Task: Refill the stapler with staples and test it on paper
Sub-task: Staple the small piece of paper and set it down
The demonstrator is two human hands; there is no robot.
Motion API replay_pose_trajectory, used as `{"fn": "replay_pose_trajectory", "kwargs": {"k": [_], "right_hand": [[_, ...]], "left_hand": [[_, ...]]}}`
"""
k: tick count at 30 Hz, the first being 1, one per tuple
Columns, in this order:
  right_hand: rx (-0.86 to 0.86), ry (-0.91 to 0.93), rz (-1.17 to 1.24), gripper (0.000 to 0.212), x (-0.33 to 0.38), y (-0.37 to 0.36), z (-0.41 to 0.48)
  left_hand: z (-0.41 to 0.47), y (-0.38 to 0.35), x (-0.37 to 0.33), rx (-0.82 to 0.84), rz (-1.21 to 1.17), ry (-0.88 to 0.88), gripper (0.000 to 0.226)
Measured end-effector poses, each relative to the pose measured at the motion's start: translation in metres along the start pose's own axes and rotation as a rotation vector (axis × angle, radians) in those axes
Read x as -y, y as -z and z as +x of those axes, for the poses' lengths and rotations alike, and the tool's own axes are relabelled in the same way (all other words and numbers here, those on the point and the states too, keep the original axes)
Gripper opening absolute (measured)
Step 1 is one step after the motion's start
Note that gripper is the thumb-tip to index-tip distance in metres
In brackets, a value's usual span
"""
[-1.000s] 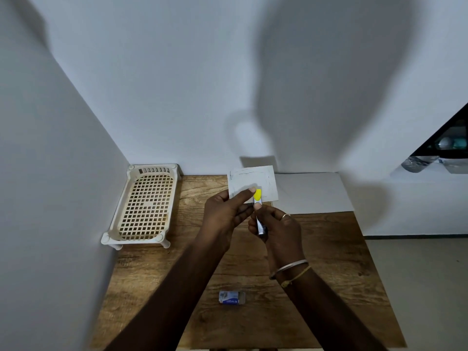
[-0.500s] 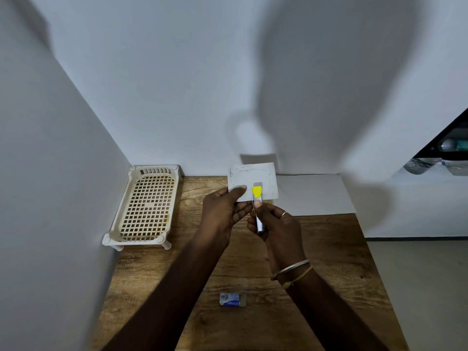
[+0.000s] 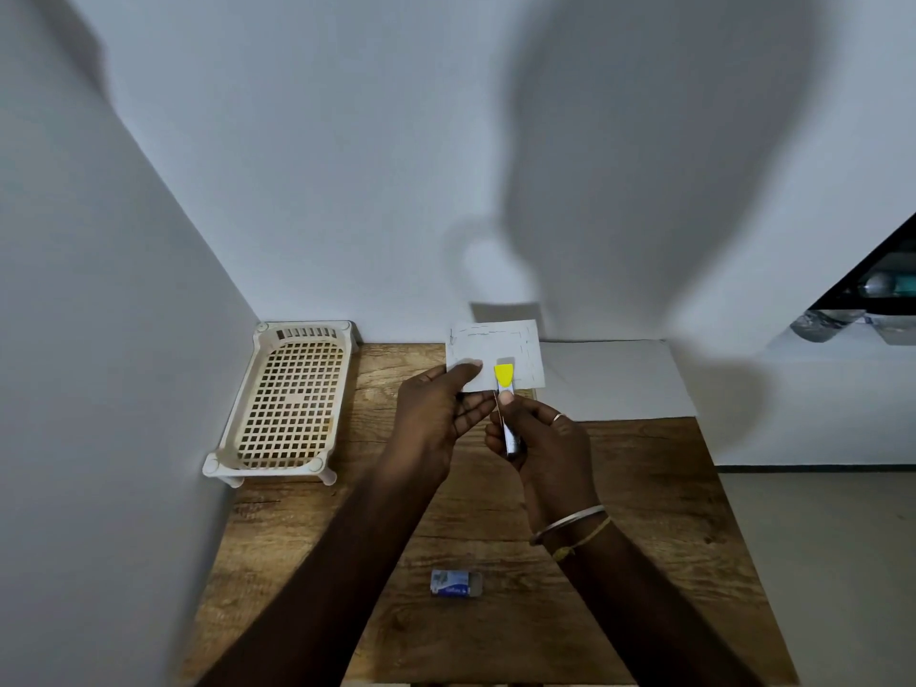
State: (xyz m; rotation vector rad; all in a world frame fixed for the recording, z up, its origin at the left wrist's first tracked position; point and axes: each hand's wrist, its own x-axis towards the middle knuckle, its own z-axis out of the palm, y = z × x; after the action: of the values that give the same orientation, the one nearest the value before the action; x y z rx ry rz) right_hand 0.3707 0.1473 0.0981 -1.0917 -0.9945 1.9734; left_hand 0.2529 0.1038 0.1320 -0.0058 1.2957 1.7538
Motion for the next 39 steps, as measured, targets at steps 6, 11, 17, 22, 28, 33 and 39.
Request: {"fn": "replay_pose_trajectory", "kwargs": {"k": [6, 11, 17, 22, 28, 33, 39], "right_hand": [[-0.088, 0.043, -0.143, 0.016, -0.002, 0.002, 0.005], [-0.097, 0.071, -0.227, 0.019, 0.001, 0.003, 0.004], [-0.105, 0.087, -0.279, 0.017, 0.004, 0.002, 0.001], [-0.116, 0.138, -0.352, 0.02, 0.004, 0.005, 0.0], [-0.124, 0.13, -0.314, 0.01, -0.002, 0.006, -0.002], [-0.08, 0.107, -0.33, 0.02, -0.001, 0.007, -0.001], [-0.058, 0.066, -0.175, 0.01, -0.002, 0.006, -0.002]], "left_hand": [[-0.006, -0.001, 0.001, 0.042, -0.013, 0.01, 0.025], [-0.01, -0.001, 0.004, 0.103, 0.035, -0.02, 0.037], [-0.009, 0.0, 0.007, 0.073, 0.074, -0.063, 0.035], [-0.007, -0.001, 0.008, 0.076, 0.062, -0.038, 0.035], [-0.005, 0.002, 0.014, 0.053, 0.064, 0.004, 0.033], [-0.005, 0.003, 0.013, 0.074, 0.1, -0.063, 0.038], [-0.005, 0.004, 0.011, 0.123, 0.065, -0.038, 0.034]]}}
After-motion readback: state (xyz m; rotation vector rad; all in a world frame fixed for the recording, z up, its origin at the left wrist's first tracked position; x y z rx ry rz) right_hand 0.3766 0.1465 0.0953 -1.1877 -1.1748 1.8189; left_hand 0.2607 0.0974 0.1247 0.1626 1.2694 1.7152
